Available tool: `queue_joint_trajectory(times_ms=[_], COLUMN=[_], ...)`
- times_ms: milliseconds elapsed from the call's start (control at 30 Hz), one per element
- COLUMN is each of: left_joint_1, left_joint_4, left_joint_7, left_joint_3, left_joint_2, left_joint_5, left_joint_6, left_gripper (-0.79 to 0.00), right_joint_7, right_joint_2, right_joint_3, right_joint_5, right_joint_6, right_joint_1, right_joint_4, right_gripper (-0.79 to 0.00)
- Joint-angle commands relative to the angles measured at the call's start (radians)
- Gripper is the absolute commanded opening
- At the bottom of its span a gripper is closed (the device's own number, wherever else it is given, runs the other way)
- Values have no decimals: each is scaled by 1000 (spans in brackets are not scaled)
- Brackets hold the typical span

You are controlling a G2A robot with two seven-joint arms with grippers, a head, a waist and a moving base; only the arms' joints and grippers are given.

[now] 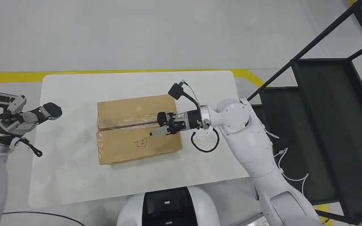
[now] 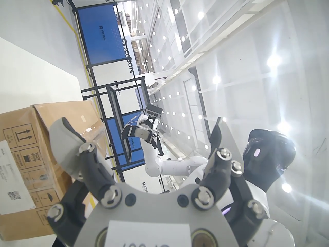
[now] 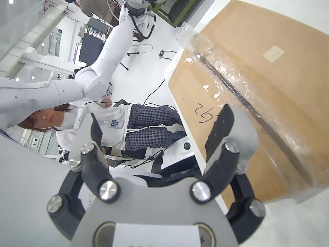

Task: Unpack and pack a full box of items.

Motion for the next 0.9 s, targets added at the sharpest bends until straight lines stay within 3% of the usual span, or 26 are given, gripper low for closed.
queue_joint_trajectory(times_ms=[0,167,467,867], left_joint_1=[0,0,0,0], left_joint_4=[0,0,0,0], left_joint_7=[0,0,0,0], left_joint_3=[0,0,0,0], left_joint_2=[0,0,0,0], left_joint_5=[0,0,0,0], left_joint_6=[0,0,0,0], left_gripper=[0,0,0,0], right_joint_7=[0,-16,-65,-96], right_joint_2=[0,-1,1,-7], right_joint_3=[0,-17,-48,-104], right_joint_5=[0,126,162,233], right_joint_6=[0,40,121,127], right_joint_1=[0,-7,46,118], right_joint_4=[0,52,210,428], right_gripper=[0,0,0,0])
